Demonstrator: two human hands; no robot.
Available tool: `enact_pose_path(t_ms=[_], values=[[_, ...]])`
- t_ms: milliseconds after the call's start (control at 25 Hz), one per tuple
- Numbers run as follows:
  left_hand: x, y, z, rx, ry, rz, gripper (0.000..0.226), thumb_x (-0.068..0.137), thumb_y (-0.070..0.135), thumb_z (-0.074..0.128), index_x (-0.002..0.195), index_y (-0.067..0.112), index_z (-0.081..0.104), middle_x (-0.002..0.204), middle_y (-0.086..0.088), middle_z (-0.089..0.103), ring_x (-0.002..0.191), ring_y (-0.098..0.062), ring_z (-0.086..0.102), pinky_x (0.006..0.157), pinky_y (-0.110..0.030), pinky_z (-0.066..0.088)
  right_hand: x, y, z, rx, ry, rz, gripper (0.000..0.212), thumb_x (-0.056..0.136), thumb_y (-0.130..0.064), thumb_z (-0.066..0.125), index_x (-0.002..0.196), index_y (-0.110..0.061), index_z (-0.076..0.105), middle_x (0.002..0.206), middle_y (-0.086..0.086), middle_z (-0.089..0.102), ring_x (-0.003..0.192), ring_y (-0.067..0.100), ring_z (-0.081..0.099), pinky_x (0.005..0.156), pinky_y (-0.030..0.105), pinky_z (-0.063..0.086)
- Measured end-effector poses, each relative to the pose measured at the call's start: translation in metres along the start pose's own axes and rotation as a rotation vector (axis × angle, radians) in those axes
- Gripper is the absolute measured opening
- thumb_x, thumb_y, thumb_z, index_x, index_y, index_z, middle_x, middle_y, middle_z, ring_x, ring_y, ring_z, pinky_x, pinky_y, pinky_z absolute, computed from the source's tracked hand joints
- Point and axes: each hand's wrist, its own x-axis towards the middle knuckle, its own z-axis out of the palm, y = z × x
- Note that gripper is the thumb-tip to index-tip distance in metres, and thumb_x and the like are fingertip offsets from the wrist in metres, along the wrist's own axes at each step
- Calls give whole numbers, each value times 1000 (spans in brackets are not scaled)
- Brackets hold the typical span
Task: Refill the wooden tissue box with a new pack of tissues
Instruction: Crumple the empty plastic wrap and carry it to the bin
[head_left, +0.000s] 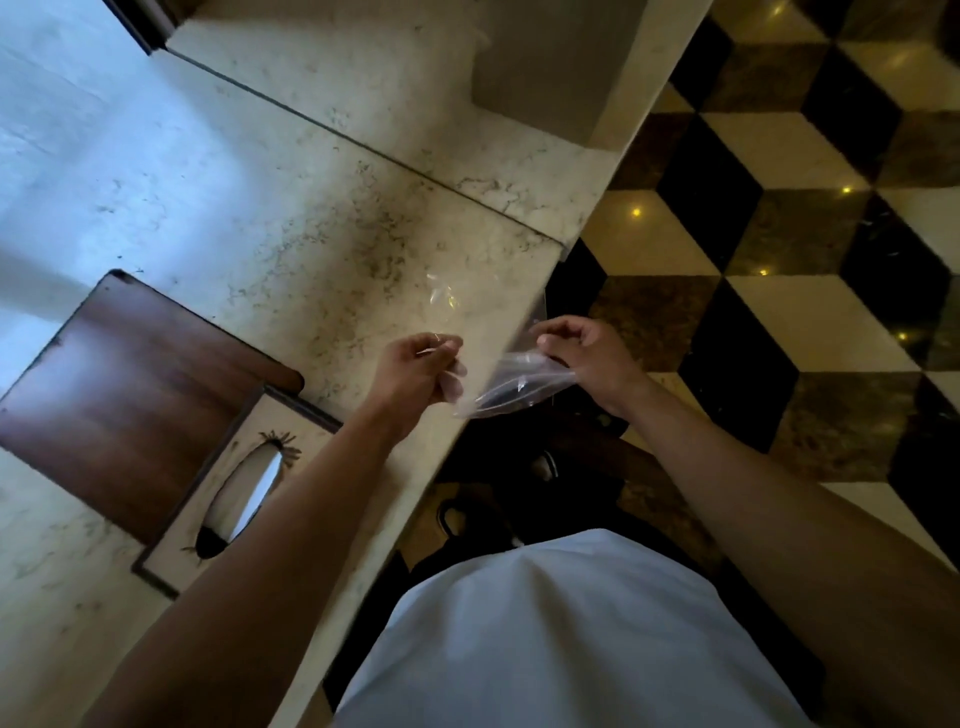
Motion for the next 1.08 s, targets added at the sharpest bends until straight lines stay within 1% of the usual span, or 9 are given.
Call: enact_pose_path(t_ms=[200, 360, 480, 600, 640, 760, 880, 960, 1080], values=[[18, 9, 60, -168, -139, -93, 30, 89, -12, 46, 89, 2, 73, 77, -16, 66, 62, -25, 64, 58, -33, 56, 6, 10, -60, 299, 61, 58, 25, 92, -5, 62, 81, -19, 79, 86, -3, 77, 87, 16, 71, 77, 30, 58], [45, 5, 119, -70, -134, -220, 39, 85, 5, 41, 65, 2, 74, 82, -19, 70, 71, -27, 65, 65, -39, 57, 6, 35, -116, 364, 168, 155, 19, 76, -29, 65, 76, -17, 80, 88, 0, 77, 86, 17, 72, 74, 33, 58], [67, -3, 158, 146, -143, -191, 17, 80, 9, 65, 92, 8, 78, 93, -19, 69, 86, -38, 68, 83, -56, 57, 8, 58, -147, 297, 182, 174, 16, 79, -22, 79, 94, -19, 78, 90, 4, 74, 85, 17, 69, 79, 36, 55], [105, -29, 193, 252, -225, -249, 83, 73, -12, 76, 143, 21, 47, 104, -16, 72, 102, -38, 70, 86, -54, 57, 23, 92, -176, 248, 210, 208, 54, 79, 8, 77, 123, -21, 64, 90, 7, 68, 85, 21, 68, 80, 40, 61], [120, -45, 203, 269, -213, -296, 92, 72, -14, 77, 147, 25, 39, 106, -19, 72, 102, -38, 70, 85, -52, 58, 32, 107, -183, 226, 252, 241, 61, 78, 11, 76, 128, -20, 60, 88, 7, 67, 82, 18, 69, 76, 36, 62], [168, -100, 230, 373, -118, -447, 45, 78, -4, 79, 113, 13, 58, 107, -18, 73, 97, -31, 73, 77, -39, 60, 65, 164, -195, 173, 389, 354, 47, 78, 10, 77, 120, -7, 66, 81, 3, 65, 63, 3, 69, 55, 17, 53], [217, -161, 247, 493, -67, -510, 13, 85, -2, 73, 85, 9, 67, 103, -18, 71, 97, -31, 71, 81, -42, 62, 95, 229, -201, 91, 433, 479, 24, 81, 3, 76, 85, -20, 72, 74, -1, 70, 57, 0, 66, 53, 19, 52], [253, -205, 252, 589, -44, -488, 20, 86, -4, 71, 75, 13, 68, 99, -17, 71, 94, -32, 71, 85, -48, 61, 114, 281, -204, 84, 438, 586, 28, 84, 7, 69, 78, -21, 70, 83, 9, 75, 75, 15, 73, 65, 32, 62], [303, -268, 254, 646, -70, -478, 18, 88, -8, 66, 80, 8, 69, 90, -16, 71, 74, -22, 69, 74, -41, 64, 147, 356, -208, 116, 432, 686, 22, 87, 7, 67, 79, -14, 66, 100, 25, 72, 95, 42, 71, 78, 48, 61]])
